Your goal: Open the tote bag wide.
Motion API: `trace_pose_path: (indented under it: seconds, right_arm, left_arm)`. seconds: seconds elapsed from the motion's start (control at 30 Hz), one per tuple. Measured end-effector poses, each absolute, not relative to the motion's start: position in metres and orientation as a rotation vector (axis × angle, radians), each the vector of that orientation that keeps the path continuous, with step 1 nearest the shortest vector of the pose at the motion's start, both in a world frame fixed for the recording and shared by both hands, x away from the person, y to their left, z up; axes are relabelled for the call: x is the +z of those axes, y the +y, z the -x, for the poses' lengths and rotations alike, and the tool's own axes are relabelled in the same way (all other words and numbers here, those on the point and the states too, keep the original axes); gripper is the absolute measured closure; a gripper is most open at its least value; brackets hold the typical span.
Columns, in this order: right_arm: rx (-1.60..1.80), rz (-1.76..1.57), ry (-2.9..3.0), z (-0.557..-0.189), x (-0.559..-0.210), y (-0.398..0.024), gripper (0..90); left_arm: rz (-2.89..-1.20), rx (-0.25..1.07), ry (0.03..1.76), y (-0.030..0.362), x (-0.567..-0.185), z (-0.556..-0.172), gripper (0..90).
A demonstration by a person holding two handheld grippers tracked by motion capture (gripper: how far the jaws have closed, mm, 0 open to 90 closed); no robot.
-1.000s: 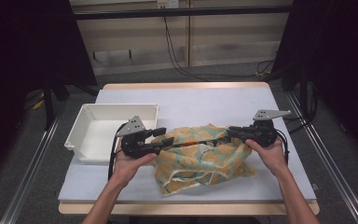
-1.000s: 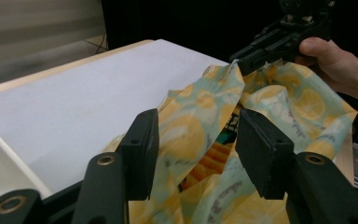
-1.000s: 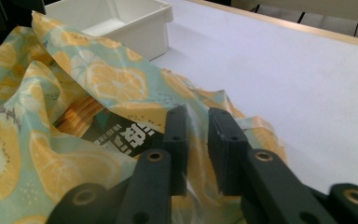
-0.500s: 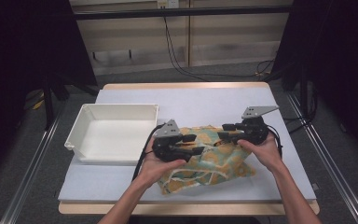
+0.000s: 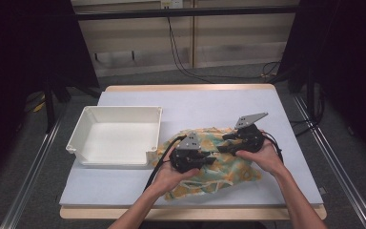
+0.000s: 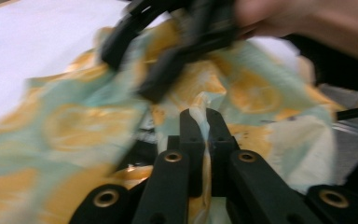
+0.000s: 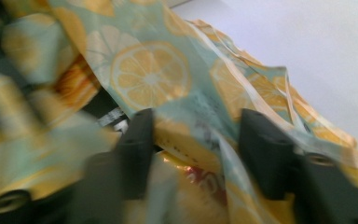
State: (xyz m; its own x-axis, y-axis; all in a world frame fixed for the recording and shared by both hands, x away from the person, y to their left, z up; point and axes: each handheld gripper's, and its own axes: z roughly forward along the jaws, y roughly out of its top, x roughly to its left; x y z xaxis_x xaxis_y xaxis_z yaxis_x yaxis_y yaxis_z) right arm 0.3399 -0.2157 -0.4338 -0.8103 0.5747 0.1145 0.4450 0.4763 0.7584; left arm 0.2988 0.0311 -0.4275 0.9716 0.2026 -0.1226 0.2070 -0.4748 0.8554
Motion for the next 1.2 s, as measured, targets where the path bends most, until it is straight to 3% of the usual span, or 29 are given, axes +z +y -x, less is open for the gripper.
trace_pose_path:
  seconds: [0.13,0.23,0.53,0.87,1.07,1.2]
  right_arm:
    - [1.285,-0.977,2.521,-0.357,-0.434,-0.221,86.2]
    - [1.302,-1.009,2.503,-0.364,-0.434,-0.224,89.1]
    - [1.331,-1.158,2.422,-0.398,-0.443,-0.229,90.0]
    - [1.291,-1.211,2.341,-0.428,-0.446,-0.22,90.0]
    - [1.275,-1.27,2.341,-0.435,-0.466,-0.214,90.0]
    - [1.304,-1.239,2.366,-0.429,-0.464,-0.211,74.9]
  left_arm:
    - [-2.105,-0.023,0.184,0.025,-0.426,-0.278,89.9]
    - [-2.091,-0.047,0.143,0.022,-0.427,-0.265,90.0]
    - [-2.132,-0.076,0.024,0.013,-0.438,-0.238,90.0]
    - [-2.157,-0.083,0.021,0.007,-0.456,-0.232,90.0]
    - [-2.152,-0.051,0.074,0.006,-0.465,-0.236,87.8]
    - [-2.134,-0.047,0.091,0.01,-0.462,-0.24,77.6]
